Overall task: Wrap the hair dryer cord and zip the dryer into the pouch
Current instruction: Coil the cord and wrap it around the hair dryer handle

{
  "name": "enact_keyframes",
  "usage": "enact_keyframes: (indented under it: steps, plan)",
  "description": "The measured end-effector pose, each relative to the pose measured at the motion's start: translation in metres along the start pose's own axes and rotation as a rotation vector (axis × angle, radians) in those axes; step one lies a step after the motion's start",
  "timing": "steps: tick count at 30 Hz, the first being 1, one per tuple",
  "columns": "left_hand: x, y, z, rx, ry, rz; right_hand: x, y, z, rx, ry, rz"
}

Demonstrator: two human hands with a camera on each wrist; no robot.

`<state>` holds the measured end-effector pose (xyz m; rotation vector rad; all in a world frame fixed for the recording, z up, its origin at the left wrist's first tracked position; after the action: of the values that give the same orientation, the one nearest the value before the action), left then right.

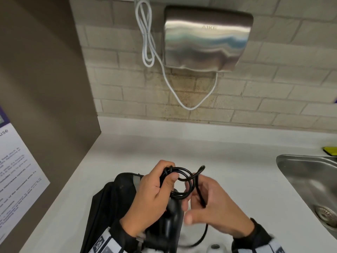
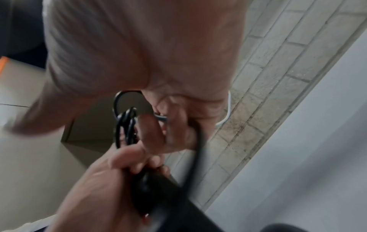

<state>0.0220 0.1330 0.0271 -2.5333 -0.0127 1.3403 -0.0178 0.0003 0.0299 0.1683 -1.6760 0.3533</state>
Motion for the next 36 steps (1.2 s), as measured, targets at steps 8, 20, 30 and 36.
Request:
enact_keyframes:
  steps: [8, 20, 30, 36]
  plan:
    - [0.011, -0.007, 0.001, -0.064, -0.012, -0.169, -0.017, -0.018, 0.01, -0.306, 0.03, -0.085]
    - [0.004, 0.006, 0.0, 0.022, -0.017, -0.283, 0.072, -0.035, 0.023, -0.188, -0.062, 0.769]
    - [-0.007, 0.015, 0.003, 0.109, 0.063, -0.295, 0.092, -0.046, 0.003, -0.277, -0.334, 0.823]
    - [-0.012, 0.018, 0.001, 0.123, 0.11, -0.286, 0.069, -0.046, -0.01, -0.378, -0.306, 0.503]
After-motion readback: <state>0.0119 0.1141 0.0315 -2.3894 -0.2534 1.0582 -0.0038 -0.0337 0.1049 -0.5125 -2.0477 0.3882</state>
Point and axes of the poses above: each hand's wrist, its own z-axis away from the middle knuckle, its own y-axis out of the palm, x = y × z, the point moved 6 cm from there along -z, towards the middle knuckle, and after that the axes turned 3 degrees about -x, right-handed, at the moved point
